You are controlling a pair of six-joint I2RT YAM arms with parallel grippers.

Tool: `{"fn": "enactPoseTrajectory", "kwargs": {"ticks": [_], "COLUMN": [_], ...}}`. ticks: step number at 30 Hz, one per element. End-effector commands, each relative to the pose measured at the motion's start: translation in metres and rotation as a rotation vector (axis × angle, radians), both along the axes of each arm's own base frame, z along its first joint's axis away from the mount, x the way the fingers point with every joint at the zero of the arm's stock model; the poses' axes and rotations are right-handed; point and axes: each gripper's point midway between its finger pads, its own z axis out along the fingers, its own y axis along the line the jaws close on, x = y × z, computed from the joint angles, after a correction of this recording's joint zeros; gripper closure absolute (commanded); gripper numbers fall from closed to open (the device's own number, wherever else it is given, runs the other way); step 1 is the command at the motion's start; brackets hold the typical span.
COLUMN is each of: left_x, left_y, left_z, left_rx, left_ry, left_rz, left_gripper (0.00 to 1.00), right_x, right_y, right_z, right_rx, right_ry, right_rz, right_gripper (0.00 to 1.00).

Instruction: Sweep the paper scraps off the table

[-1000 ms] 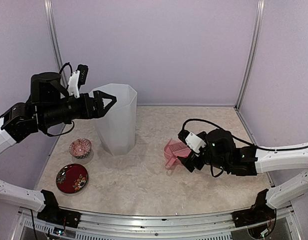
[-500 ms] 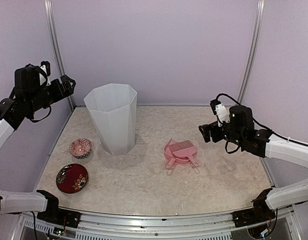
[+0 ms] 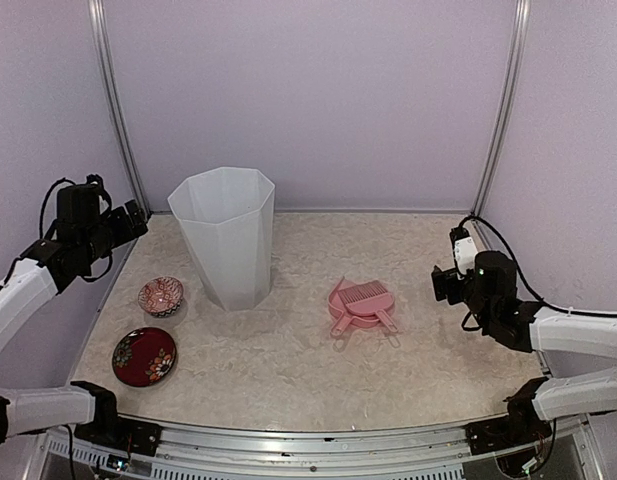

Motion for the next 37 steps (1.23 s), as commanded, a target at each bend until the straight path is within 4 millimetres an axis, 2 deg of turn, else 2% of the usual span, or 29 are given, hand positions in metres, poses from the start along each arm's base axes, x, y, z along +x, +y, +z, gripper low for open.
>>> {"fn": "enactPoseTrajectory", "kwargs": {"ticks": [1,8,11,14,17,19,23,30,37], "left_x": [0.008,0.015,0.02,0.024,0.027,0.029,0.035,0.047,0.054], "left_y": [0.002,0.001,0.006,0.014,0.019,0.023,0.025,0.014,0.001], "left_z": [0.009,-0.038,-0.054,-0.059,-0.066,-0.069,-0.079,-0.096,-0.104], "left_rx": [0.065,0.143,0.133,0.161,0.189,0.191,0.204,0.267,0.283], "left_ry": [-0.13,-0.148,-0.141,-0.174,-0.196,-0.208,-0.218,-0.209,-0.241], "left_rz": [-0.017,-0.054,-0.041,-0.01,-0.021,-0.019,-0.021,-0.101,-0.176], "left_gripper": [0.01,0.01,0.01,0.01,0.01,0.01,0.01,0.01,0.01], "right_x": [0.011,0.021,0.022,0.023,0.023,0.026,0.036,0.037,0.039], "right_y": [-0.033,-0.066,-0.068,-0.072,-0.081,-0.08,-0.096,-0.099,-0.099], "right_z": [0.018,-0.009,-0.002,-0.001,-0.007,-0.011,-0.024,-0.021,-0.022], "right_rx": [0.031,0.046,0.015,0.09,0.133,0.152,0.181,0.18,0.189], "right_ry": [-0.17,-0.239,-0.309,-0.341,-0.341,-0.321,-0.28,-0.294,-0.286], "right_rz": [-0.089,-0.105,-0.076,-0.028,-0.036,-0.002,-0.098,-0.118,-0.103], "right_gripper": [0.0,0.0,0.0,0.0,0.0,0.0,0.0,0.0,0.0]}}
